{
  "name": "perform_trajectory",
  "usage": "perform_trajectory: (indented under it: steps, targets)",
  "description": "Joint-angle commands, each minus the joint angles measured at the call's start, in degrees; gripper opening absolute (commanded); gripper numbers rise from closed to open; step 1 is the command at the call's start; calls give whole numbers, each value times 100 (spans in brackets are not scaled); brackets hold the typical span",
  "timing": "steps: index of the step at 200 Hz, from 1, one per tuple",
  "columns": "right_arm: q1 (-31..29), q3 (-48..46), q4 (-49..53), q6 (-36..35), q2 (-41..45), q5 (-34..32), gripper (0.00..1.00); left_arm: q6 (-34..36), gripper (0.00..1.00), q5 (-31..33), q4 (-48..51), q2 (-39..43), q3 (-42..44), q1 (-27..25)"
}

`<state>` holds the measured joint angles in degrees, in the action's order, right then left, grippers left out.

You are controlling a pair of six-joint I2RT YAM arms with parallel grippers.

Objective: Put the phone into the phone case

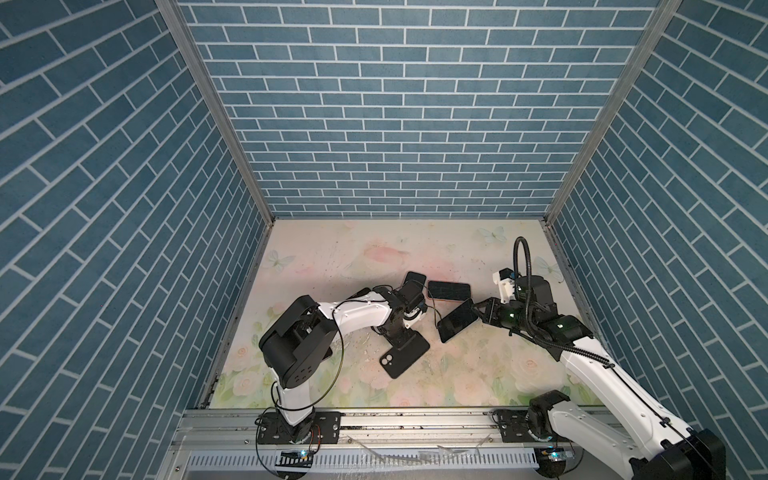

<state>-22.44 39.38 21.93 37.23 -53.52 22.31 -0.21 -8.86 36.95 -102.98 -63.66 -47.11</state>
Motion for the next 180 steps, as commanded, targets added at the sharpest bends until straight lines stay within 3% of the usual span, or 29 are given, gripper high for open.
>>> perform_trajectory:
  steps: [1,27,53,116,180]
  targets:
    - [38,114,-190,68,-1,81,0,-533,0,107,47,-16,130,29]
    - [46,141,-197,21,4,57,0,-1412,0,612,292,102,29,39]
    - [59,146,-262,13,51,22,0,-2985,0,1144,793,176,-173,35]
    - [106,132,-365,-75,230,-50,0,-7719,0,1192,628,885,546,-61]
    - [143,94,-414,-120,415,-16,0,-10567,0,953,1114,707,394,-438]
